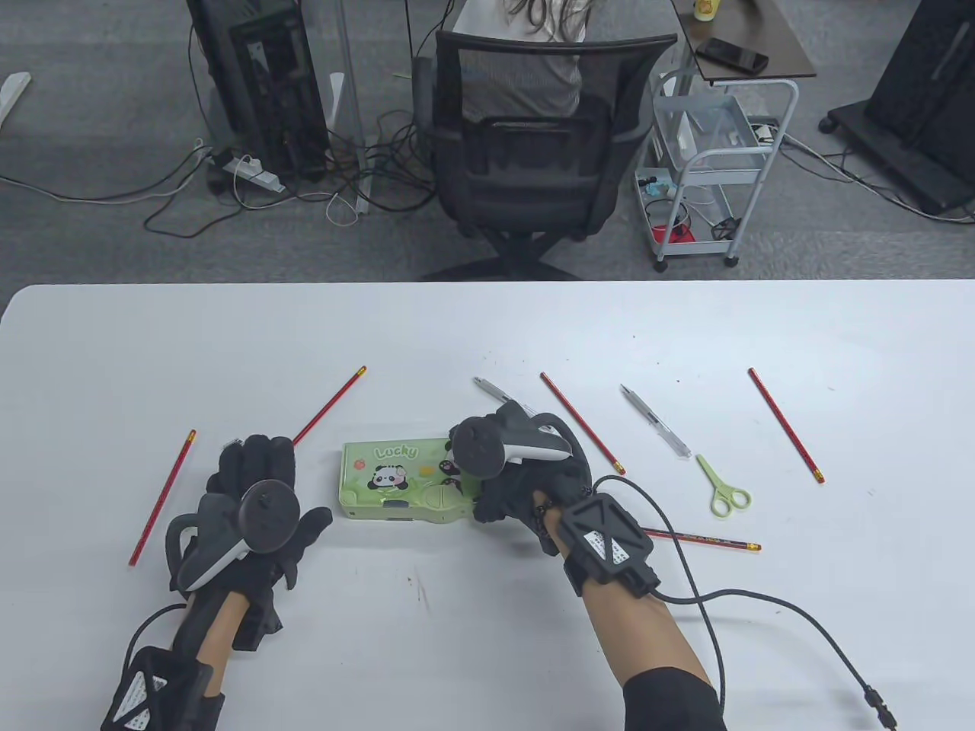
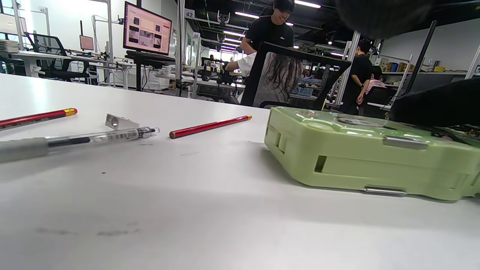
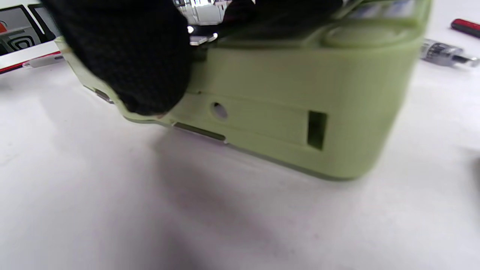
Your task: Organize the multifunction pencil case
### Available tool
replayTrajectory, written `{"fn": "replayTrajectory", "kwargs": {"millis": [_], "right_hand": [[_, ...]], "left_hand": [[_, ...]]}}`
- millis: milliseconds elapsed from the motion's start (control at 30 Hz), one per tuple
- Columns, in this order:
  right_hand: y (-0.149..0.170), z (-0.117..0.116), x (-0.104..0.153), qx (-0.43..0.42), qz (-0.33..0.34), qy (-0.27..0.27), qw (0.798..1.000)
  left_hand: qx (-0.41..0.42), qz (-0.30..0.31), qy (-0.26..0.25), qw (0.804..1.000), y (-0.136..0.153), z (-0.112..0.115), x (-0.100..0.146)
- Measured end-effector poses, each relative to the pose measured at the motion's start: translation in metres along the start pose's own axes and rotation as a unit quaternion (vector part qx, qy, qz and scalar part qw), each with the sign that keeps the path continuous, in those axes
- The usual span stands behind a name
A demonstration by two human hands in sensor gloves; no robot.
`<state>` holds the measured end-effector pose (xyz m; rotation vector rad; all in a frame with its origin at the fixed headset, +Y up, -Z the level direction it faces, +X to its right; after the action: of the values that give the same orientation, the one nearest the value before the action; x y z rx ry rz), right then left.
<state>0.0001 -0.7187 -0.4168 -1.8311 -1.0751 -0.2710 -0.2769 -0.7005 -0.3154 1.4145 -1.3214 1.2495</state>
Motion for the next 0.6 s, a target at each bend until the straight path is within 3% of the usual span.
{"fn": "replayTrajectory", "kwargs": {"millis": [233,367,600], "right_hand": [[0.011,-0.007,0.025,0.016,-0.092,-0.016,0.996],[0.023,-0.014,0.045,-0.021,-0.113,0.039,0.993],[0.016,-0.031,0.042,-0.02,-0.141,0.092,0.986]], "left_hand": [[0.017,0.01,0.007,1.0,-0.006,0.005,0.002],[0.044,0.026,-0.003,0.999,-0.013,0.006,0.001],[0.051,0.08,0.002,0.996,-0.046,0.011,-0.015]]}}
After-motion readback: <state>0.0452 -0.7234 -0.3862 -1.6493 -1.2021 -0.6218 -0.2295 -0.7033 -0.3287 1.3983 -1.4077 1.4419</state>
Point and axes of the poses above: the tracker on the back of each hand, its own y axis roughly to the little-finger side, its own x axis roughly from the fingertips to the wrist, z = x × y, the point moved 1 cm from there along -x, roughly from the wrist to the fingertips, and after that the axes turned 14 degrees about -y, right-handed, at the moved point
